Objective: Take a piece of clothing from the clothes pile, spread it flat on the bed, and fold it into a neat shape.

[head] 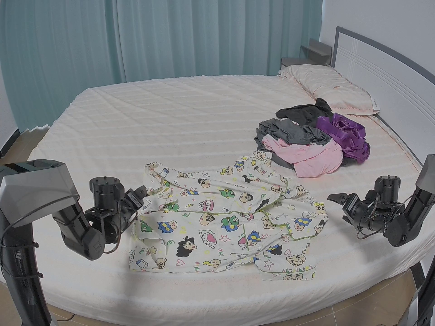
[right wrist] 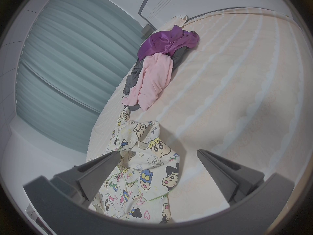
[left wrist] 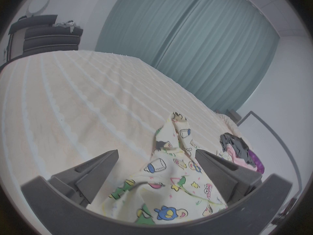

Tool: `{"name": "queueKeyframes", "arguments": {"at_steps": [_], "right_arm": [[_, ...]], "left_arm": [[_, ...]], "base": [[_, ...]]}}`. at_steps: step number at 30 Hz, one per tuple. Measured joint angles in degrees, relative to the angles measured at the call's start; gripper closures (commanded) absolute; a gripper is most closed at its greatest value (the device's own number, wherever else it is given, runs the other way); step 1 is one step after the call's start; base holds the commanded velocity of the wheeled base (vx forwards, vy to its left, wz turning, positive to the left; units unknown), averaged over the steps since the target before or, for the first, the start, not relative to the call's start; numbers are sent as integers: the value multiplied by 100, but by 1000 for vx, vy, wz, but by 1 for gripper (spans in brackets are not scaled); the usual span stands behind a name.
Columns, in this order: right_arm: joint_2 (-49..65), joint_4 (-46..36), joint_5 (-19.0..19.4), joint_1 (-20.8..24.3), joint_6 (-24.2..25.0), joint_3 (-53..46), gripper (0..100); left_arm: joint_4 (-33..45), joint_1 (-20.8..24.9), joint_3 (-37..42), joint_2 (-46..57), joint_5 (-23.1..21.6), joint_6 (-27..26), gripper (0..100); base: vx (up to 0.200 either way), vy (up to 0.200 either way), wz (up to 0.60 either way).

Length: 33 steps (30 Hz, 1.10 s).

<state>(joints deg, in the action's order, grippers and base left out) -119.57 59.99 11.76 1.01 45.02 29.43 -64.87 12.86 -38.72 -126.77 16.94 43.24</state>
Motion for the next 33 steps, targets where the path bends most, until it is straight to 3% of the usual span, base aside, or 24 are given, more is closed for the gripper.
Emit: {"name": "queueKeyframes", "arguments": {"at_steps": [4, 7, 13, 21, 27, 33], "right_arm": [[0, 2, 0, 26, -9, -20, 0], [0, 2, 0, 48, -9, -33, 0], [0, 4, 0, 78, -11, -62, 0], [11, 4, -6, 157, -11, -101, 0], [22, 4, -11, 196, -16, -115, 0], [29, 2, -11, 207, -22, -121, 0]], "left_arm": [[16, -273, 74, 148, -212, 299, 0], [27, -195, 162, 284, -446, 586, 0], [140, 601, 421, 612, -756, 1163, 0], [195, 1807, 623, 751, -830, 1947, 0], [229, 2217, 669, 367, -685, 2046, 0], [444, 2308, 733, 74, -373, 2002, 0]], "base": [[0, 0, 0], [0, 0, 0], [0, 0, 0], [0, 0, 0], [0, 0, 0], [0, 0, 0]]}}
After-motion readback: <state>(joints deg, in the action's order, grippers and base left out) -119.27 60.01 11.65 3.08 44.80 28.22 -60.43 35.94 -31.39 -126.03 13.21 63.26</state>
